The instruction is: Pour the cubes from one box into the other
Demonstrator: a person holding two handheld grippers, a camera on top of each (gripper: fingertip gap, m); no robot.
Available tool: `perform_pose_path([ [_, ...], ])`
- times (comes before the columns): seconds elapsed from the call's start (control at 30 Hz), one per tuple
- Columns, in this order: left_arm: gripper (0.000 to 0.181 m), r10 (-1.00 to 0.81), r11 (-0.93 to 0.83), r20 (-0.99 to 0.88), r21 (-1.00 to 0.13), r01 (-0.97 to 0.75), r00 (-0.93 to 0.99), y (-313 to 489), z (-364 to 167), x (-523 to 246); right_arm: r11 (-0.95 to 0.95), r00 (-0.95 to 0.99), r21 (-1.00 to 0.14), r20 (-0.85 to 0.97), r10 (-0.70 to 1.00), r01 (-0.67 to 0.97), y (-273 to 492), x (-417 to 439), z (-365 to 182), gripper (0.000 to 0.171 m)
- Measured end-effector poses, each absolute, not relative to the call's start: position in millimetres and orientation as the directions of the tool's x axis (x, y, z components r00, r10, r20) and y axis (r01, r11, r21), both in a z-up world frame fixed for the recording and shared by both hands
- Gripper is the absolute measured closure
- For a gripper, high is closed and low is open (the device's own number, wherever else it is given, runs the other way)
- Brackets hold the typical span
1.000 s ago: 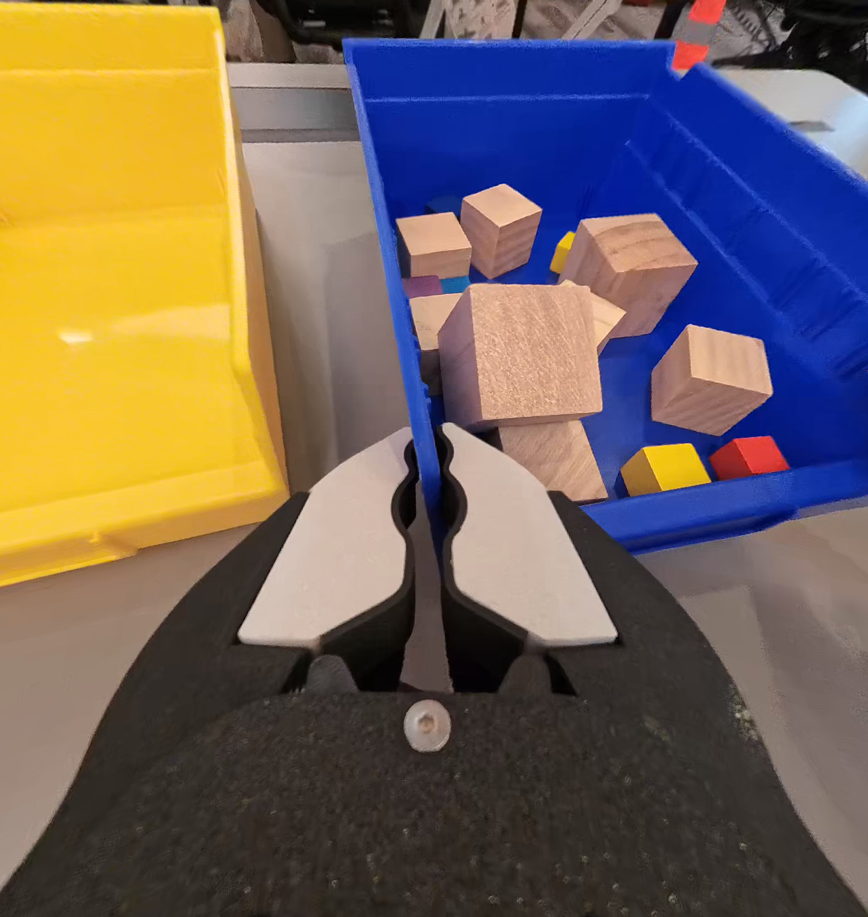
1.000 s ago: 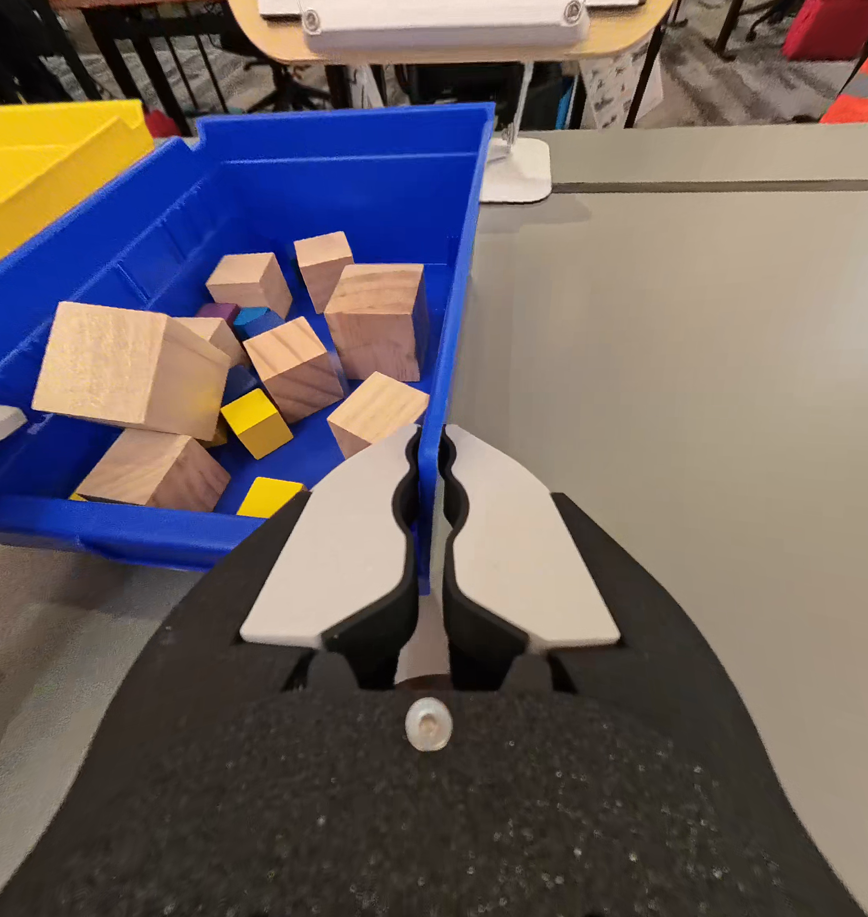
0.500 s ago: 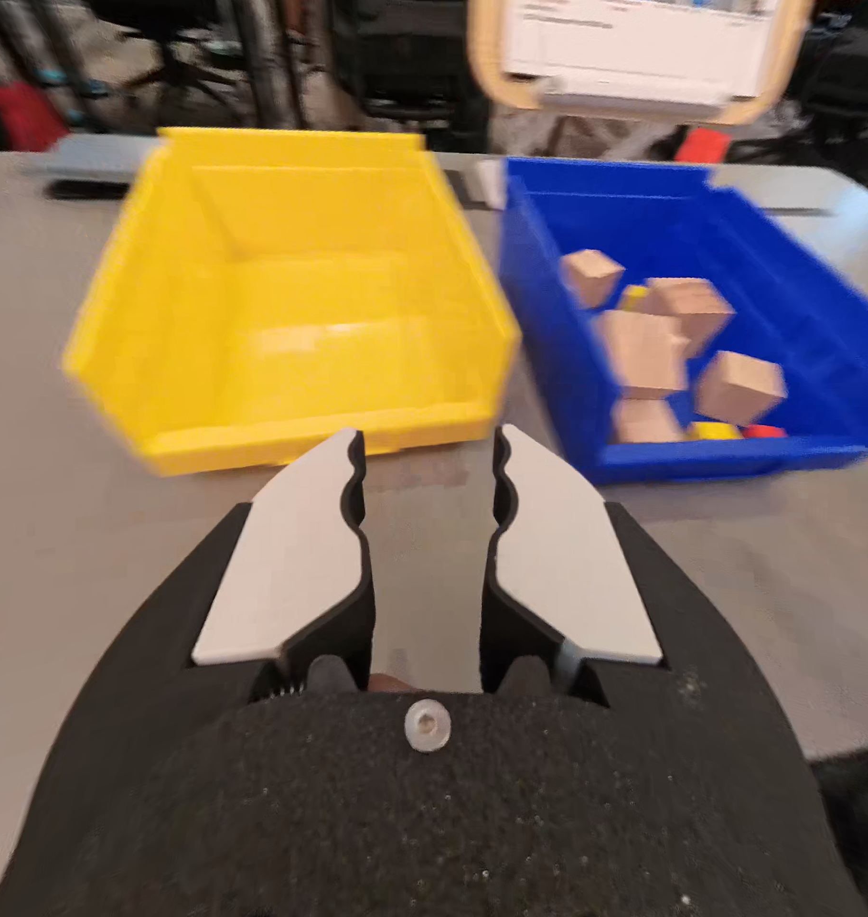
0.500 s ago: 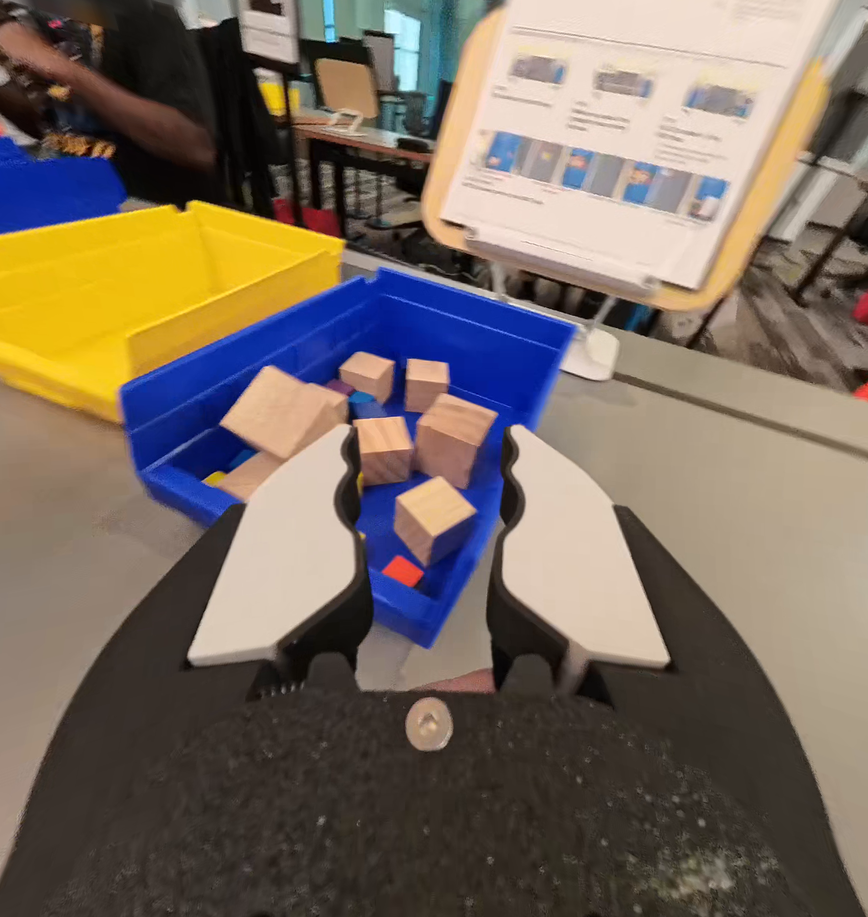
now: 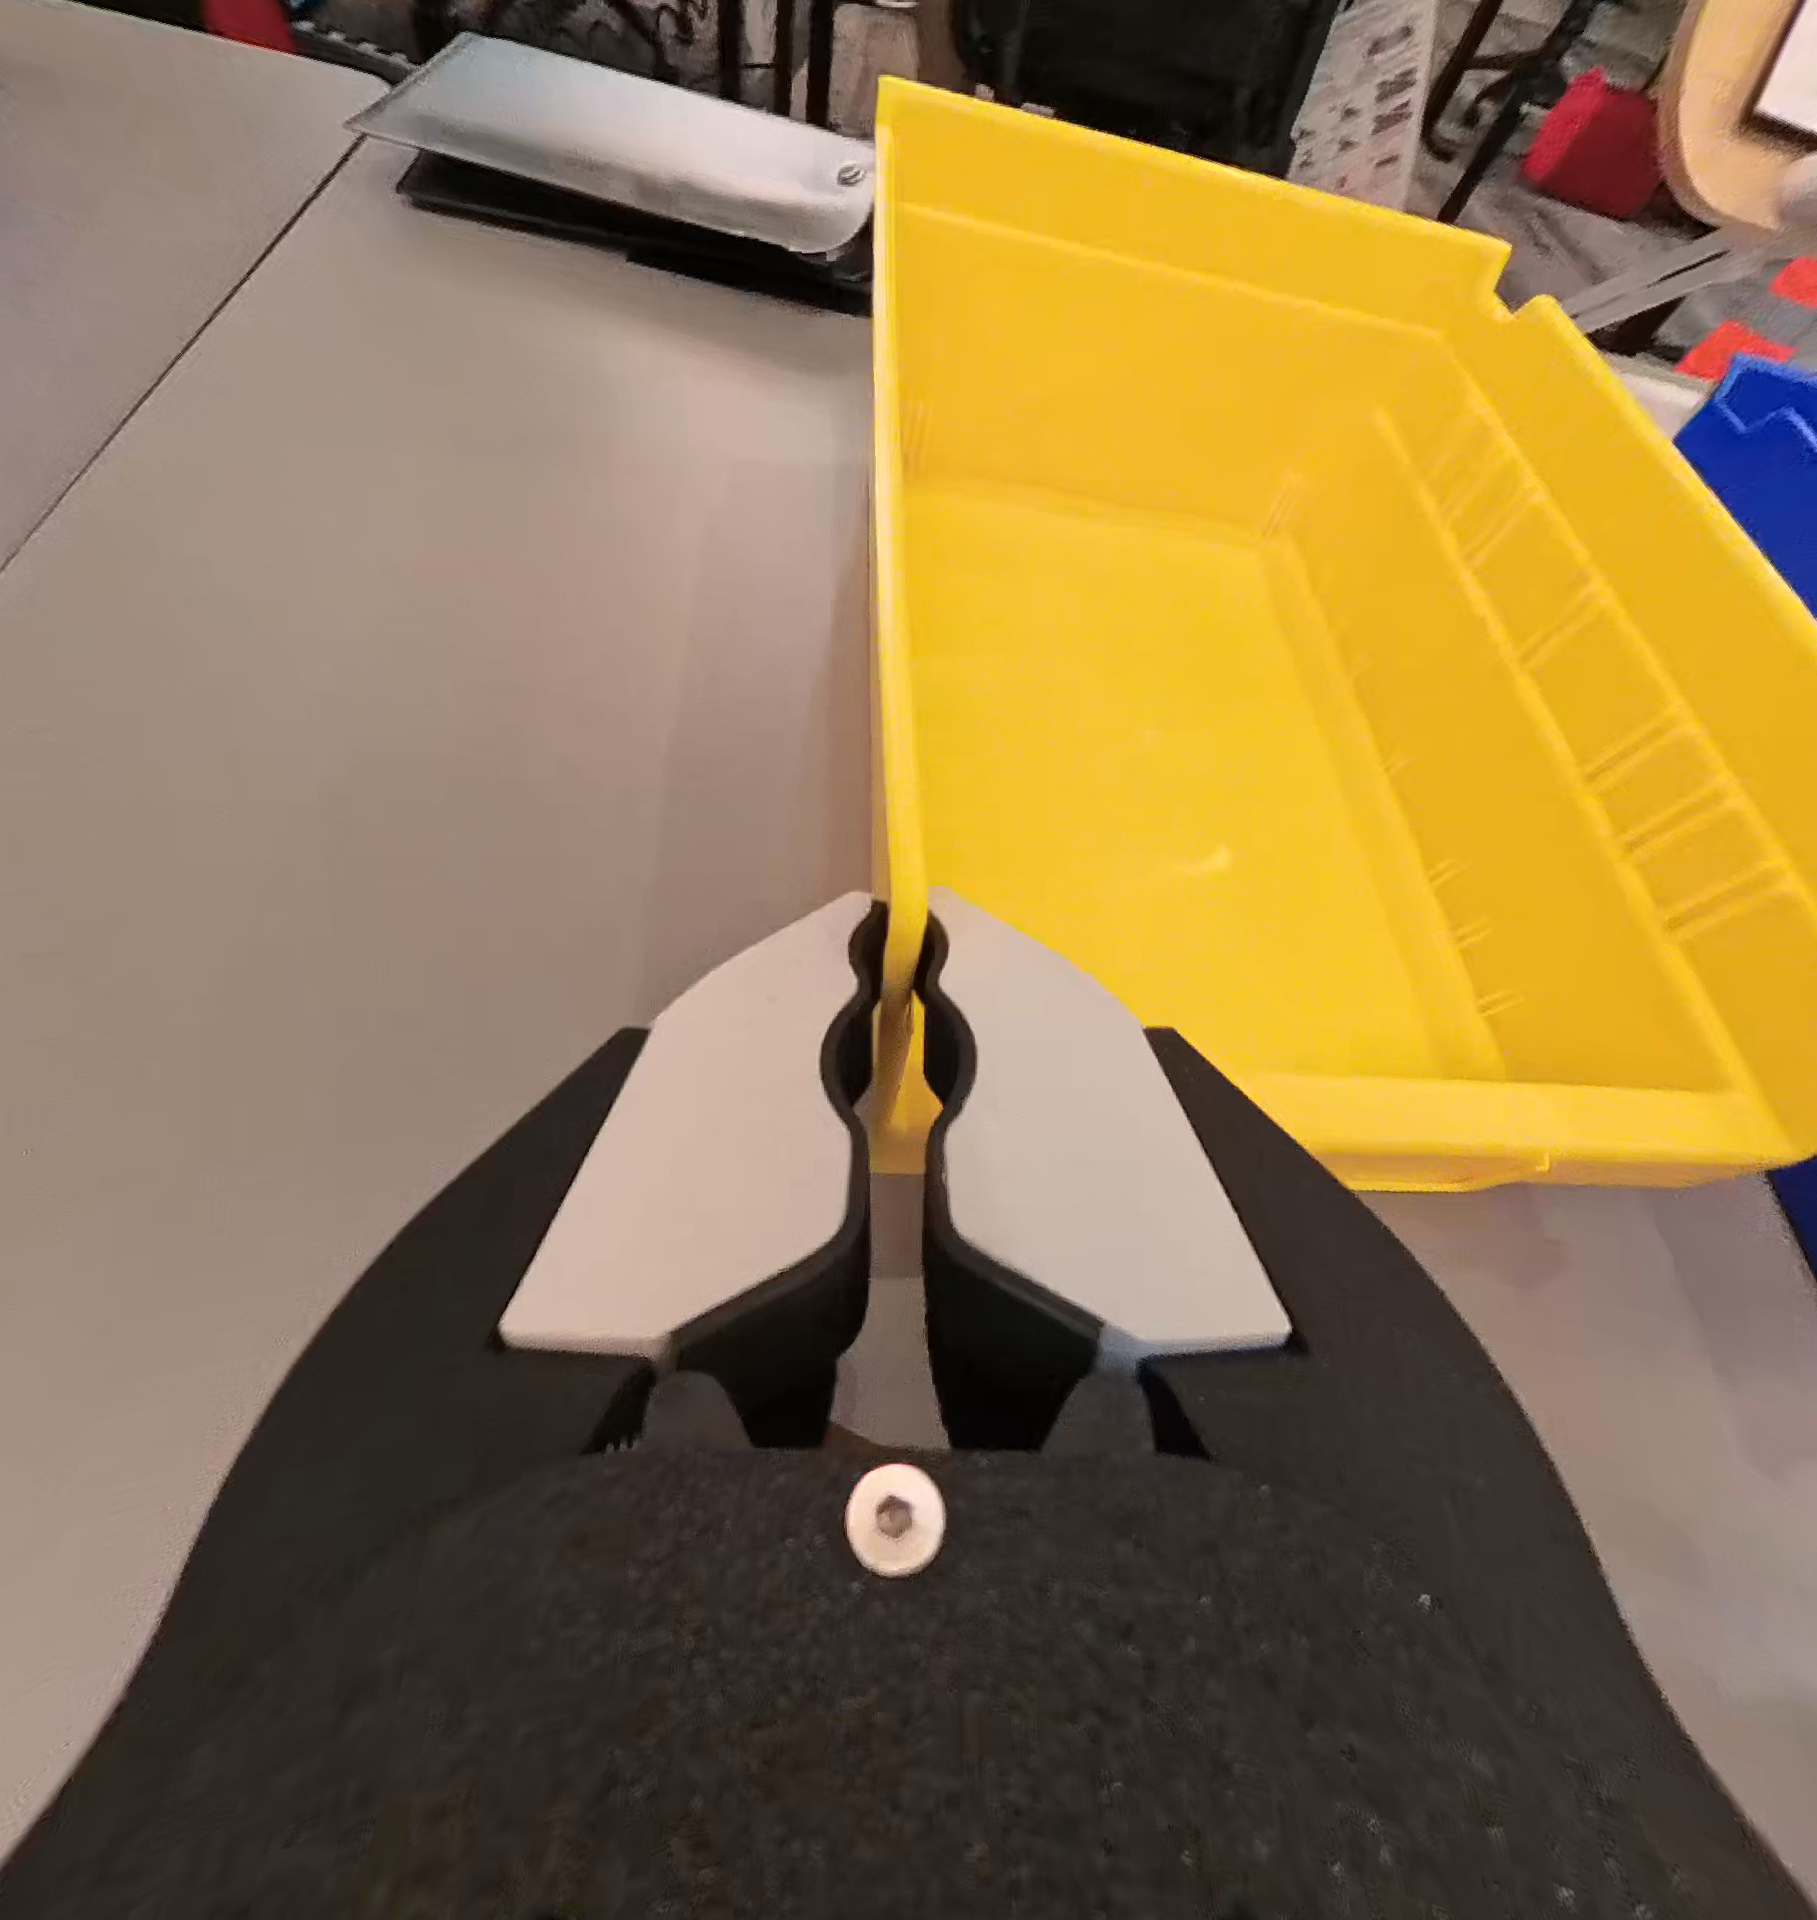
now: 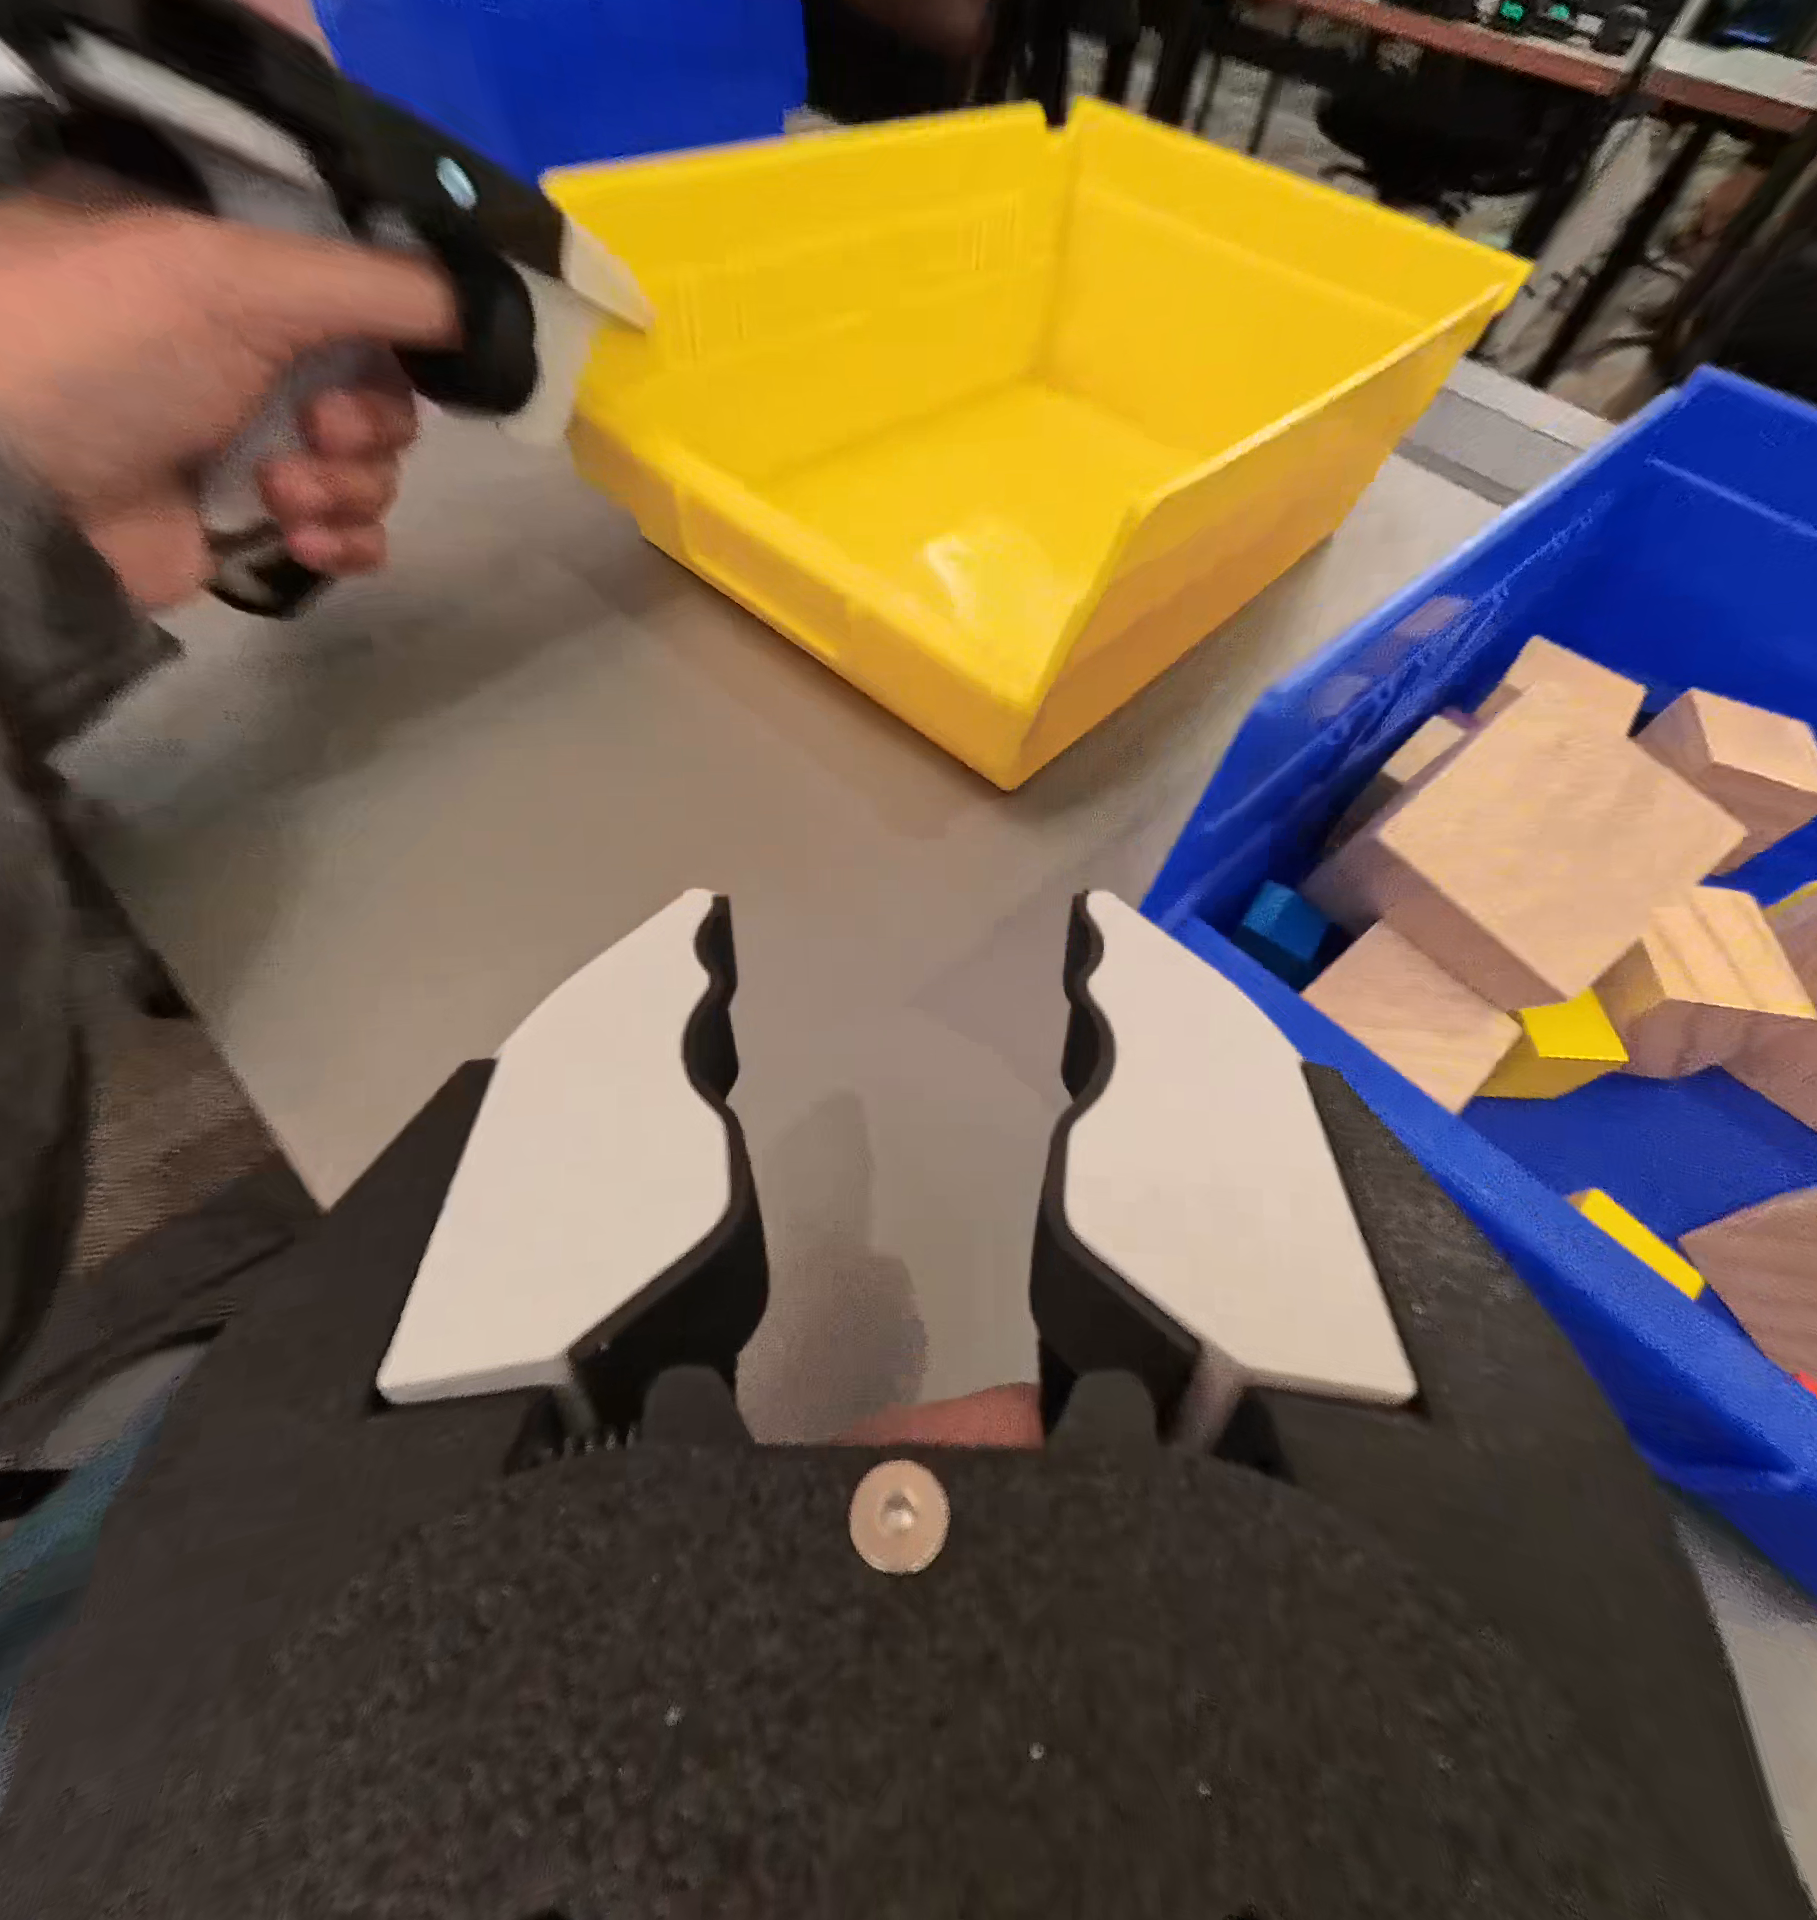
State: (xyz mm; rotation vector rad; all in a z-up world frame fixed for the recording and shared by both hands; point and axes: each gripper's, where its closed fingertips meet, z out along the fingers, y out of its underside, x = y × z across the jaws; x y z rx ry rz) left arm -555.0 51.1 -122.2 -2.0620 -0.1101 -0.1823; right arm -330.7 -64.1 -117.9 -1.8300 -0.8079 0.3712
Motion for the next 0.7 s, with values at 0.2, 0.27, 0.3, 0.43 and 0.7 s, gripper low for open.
perform_pose_path([
  [0.2, 0.178, 0.104, -0.502, 0.090, -0.855, 0.131, 0.990, -19, -124, -555, -0.347, 0.784, -0.900, -0.011, 0.621, 0.263, -49, -367, -126, 0.111],
  [0.27, 0.179, 0.172, -0.495, 0.104, -0.851, 0.177, 0.980, -51, -124, -558, -0.346, 0.812, -0.908, -0.010, 0.583, 0.237, -45, -369, -123, 0.115],
  [0.3, 0.179, 0.192, -0.491, 0.108, -0.850, 0.191, 0.976, -66, -124, -558, -0.347, 0.826, -0.910, -0.009, 0.564, 0.227, -43, -370, -122, 0.117],
  [0.43, 0.178, 0.253, -0.478, 0.123, -0.846, 0.235, 0.960, -110, -123, -555, -0.378, 0.831, -0.902, -0.038, 0.554, 0.210, -51, -374, -124, 0.162],
  [0.7, 0.179, 0.289, -0.329, -0.008, -0.940, 0.091, 0.957, -139, -58, -538, -0.344, 0.841, -0.927, -0.064, 0.538, 0.149, -64, -361, -75, 0.166],
])
